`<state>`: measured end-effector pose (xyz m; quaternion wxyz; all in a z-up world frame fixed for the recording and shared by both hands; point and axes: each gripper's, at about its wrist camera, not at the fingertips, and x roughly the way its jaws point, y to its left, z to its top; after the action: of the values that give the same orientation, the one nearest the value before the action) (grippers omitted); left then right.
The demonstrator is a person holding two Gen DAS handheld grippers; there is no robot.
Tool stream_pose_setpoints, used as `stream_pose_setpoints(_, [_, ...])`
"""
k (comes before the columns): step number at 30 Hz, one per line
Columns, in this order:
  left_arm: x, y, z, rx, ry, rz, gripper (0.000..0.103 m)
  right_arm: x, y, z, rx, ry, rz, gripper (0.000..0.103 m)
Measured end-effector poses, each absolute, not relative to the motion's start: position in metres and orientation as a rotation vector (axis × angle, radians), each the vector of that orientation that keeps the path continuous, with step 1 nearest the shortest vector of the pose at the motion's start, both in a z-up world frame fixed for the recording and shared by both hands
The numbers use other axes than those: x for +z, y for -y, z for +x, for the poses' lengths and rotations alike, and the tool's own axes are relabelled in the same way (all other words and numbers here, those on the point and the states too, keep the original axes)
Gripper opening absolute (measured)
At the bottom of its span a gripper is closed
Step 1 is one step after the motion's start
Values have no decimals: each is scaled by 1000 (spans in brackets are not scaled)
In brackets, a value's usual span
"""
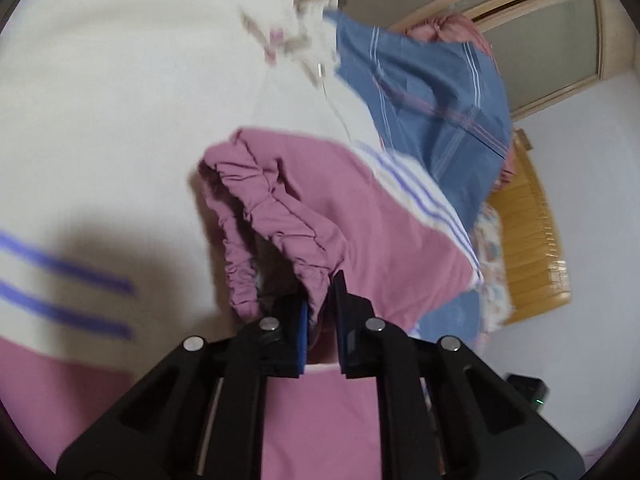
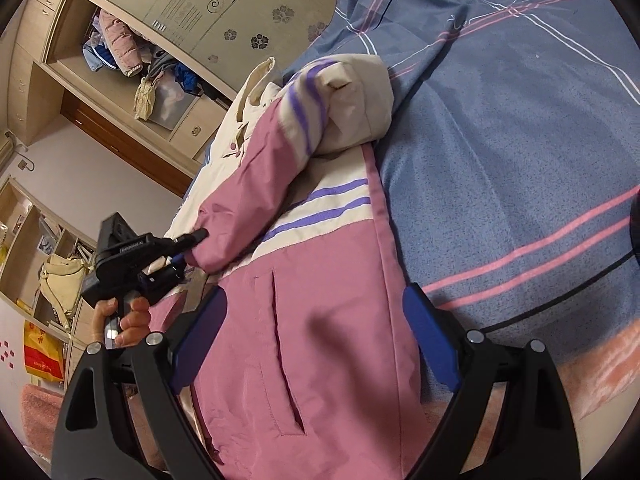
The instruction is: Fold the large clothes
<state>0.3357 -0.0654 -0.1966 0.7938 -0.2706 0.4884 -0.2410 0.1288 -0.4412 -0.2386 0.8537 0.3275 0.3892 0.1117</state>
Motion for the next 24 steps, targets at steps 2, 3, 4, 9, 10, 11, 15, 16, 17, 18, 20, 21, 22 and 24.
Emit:
stream_pose_setpoints(2, [-168, 53, 346, -413, -930, -477, 11, -240, 442, 128, 232, -818, 691, 90])
stream_pose_setpoints(3, [-155, 50, 350, -359, -870, -408, 11, -240, 441, 128, 231, -817, 688, 90])
stream_pose_setpoints(4, [-145, 48, 353, -313, -829, -346, 11, -239, 440, 129, 229, -817, 685, 90])
stream_pose_setpoints(9, [-134, 39, 365, -250, -813, -283, 12, -231, 438, 140, 255, -761, 715, 90])
stream_pose_setpoints(10, [-135, 37, 364, -256, -816, -294, 12, -227, 439, 145, 279, -731, 752, 90])
stream_pose_setpoints(11, [-138, 34, 364, -259, -820, -307, 12, -224, 442, 152, 315, -693, 805, 90])
stream_pose_setpoints(15, [-145, 29, 364, -254, -838, -342, 14, -232, 456, 189, 451, -592, 1128, 95])
stream_pose_setpoints(16, [-146, 31, 364, -250, -842, -337, 14, -240, 456, 202, 477, -581, 1227, 95])
stream_pose_setpoints(17, [-149, 32, 362, -247, -844, -330, 14, -248, 456, 214, 490, -571, 1298, 95])
stream_pose_setpoints(18, [-151, 33, 362, -243, -847, -323, 14, -256, 455, 224, 492, -547, 1355, 95])
stream_pose_setpoints(20, [-154, 35, 364, -235, -858, -309, 14, -269, 455, 237, 494, -497, 1451, 95])
stream_pose_setpoints(21, [-156, 36, 365, -229, -863, -301, 14, -277, 458, 245, 482, -484, 1508, 95])
stream_pose_setpoints(22, [-159, 37, 366, -219, -867, -291, 14, -279, 461, 249, 452, -487, 1520, 95])
stream_pose_setpoints(24, [-164, 37, 371, -187, -873, -276, 15, -271, 475, 250, 273, -514, 1422, 94])
